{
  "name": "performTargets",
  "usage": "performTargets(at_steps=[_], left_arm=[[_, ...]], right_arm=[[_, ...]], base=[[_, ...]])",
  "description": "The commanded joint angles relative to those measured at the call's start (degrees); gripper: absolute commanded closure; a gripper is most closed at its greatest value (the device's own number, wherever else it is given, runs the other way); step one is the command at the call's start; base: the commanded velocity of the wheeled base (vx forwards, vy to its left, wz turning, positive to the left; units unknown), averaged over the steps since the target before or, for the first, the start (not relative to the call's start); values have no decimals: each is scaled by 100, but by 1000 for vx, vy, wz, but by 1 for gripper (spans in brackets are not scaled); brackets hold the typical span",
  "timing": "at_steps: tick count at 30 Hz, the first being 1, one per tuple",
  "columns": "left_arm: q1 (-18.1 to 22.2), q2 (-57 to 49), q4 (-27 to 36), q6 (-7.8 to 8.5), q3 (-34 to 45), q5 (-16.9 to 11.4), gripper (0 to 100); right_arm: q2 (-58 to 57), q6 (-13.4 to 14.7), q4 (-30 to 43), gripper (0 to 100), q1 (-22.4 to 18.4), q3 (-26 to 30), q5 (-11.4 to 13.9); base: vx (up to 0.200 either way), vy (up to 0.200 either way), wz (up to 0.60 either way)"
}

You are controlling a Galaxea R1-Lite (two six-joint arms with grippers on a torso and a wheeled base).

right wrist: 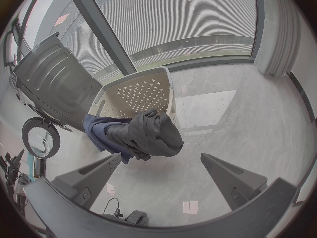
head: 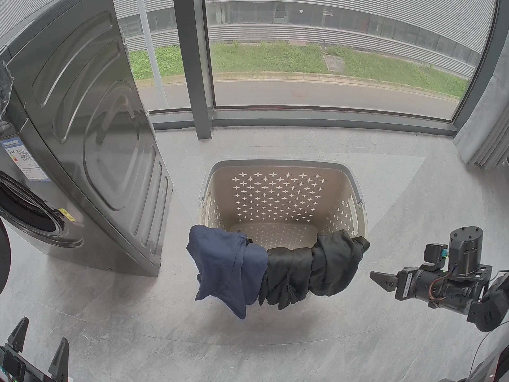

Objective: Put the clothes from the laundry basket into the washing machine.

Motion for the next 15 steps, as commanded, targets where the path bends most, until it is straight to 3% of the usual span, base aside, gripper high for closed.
performTargets(at_steps=[1,10,15], left_arm=[[3,-68,0,-2,84,1,0],[3,-68,0,-2,84,1,0],[3,-68,0,-2,84,1,0]], right_arm=[[795,8,-214,0,78,-242,-28],[1586,8,-442,0,201,-716,-37],[2016,34,-477,0,263,-998,-248]], base=[[0,0,0],[0,0,0],[0,0,0]])
